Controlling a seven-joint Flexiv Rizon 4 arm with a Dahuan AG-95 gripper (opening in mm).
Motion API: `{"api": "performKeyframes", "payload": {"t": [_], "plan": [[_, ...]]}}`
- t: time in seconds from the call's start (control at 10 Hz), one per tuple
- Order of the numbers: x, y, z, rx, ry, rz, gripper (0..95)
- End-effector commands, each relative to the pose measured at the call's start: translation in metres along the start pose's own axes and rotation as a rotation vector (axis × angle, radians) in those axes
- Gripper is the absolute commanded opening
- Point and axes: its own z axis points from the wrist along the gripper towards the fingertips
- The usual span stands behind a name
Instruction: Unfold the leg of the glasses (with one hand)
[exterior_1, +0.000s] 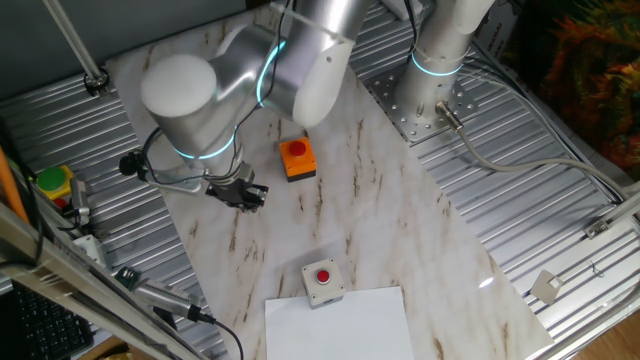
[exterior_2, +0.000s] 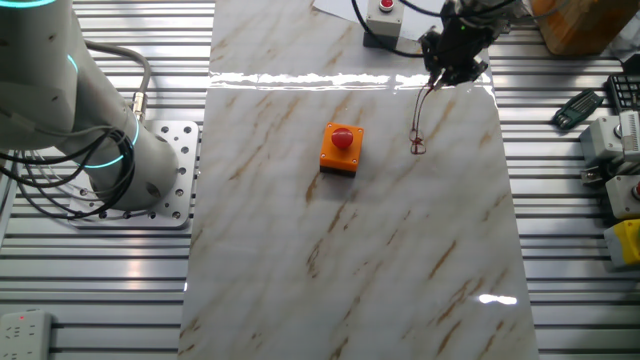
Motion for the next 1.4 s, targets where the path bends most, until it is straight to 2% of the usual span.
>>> {"api": "performKeyframes", "payload": {"t": [0.1,0.5,0.6,0.8,0.9,1.4], "plan": [[0.005,0.003,-0.013,-0.005,0.003,0.005,0.0],[0.012,0.007,-0.027,-0.006,0.014,0.012,0.0],[0.012,0.008,-0.028,0.002,0.025,0.007,0.0],[0.013,0.01,-0.032,-0.008,0.019,0.022,0.0],[0.014,0.01,-0.033,-0.002,0.027,0.016,0.0],[0.018,0.012,-0.039,-0.005,0.016,0.038,0.0]]}}
